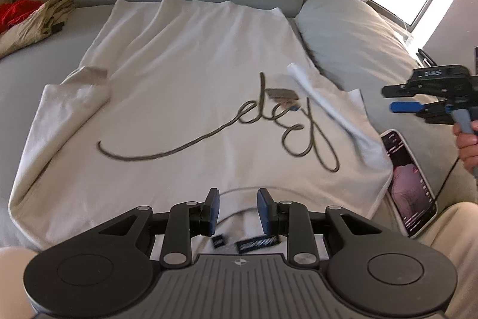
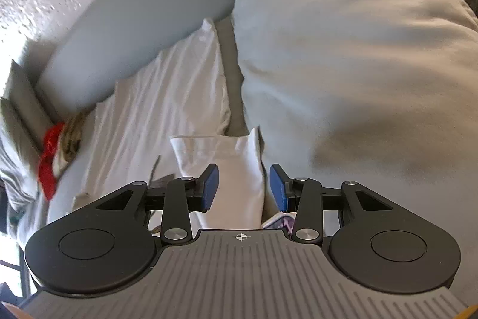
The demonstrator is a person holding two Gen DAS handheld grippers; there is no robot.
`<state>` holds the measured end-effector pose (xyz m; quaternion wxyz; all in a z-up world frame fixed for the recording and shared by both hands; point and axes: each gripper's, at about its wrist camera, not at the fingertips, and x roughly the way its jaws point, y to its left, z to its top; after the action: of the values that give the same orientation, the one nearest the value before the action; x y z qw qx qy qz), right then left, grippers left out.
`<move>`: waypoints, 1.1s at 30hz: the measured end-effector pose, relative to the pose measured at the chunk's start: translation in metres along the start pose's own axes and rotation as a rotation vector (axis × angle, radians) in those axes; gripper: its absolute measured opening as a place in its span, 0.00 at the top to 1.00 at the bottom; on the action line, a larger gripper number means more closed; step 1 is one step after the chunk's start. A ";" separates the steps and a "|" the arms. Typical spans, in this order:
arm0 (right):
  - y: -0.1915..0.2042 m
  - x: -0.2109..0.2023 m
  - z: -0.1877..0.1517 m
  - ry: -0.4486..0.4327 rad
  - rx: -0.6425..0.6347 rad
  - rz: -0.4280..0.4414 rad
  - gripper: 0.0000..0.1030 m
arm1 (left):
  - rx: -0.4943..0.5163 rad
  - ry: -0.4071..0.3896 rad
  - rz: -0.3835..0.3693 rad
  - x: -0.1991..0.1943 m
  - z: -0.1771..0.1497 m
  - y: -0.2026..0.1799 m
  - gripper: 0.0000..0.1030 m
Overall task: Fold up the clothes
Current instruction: 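Grasp the sleeve cuff with the right gripper and pull it outward, then lay the sleeve flat beside the sweatshirt and open the right gripper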
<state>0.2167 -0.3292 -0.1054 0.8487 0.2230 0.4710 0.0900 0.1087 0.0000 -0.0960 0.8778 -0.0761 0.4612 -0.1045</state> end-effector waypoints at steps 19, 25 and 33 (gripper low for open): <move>0.001 0.078 0.030 0.093 -0.135 -0.039 0.96 | 0.009 0.047 -0.008 0.020 0.002 0.003 0.74; -0.004 0.032 0.026 -0.064 -0.060 0.013 0.99 | 0.008 0.026 -0.009 0.012 0.001 0.002 0.74; -0.018 -0.061 -0.011 -0.341 0.020 -0.212 1.00 | 0.030 0.008 -0.033 0.001 -0.008 -0.009 0.75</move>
<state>0.1736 -0.3644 -0.0728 0.9187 0.1928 0.3419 -0.0436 0.1018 -0.0092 -0.0990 0.8753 -0.0702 0.4616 -0.1261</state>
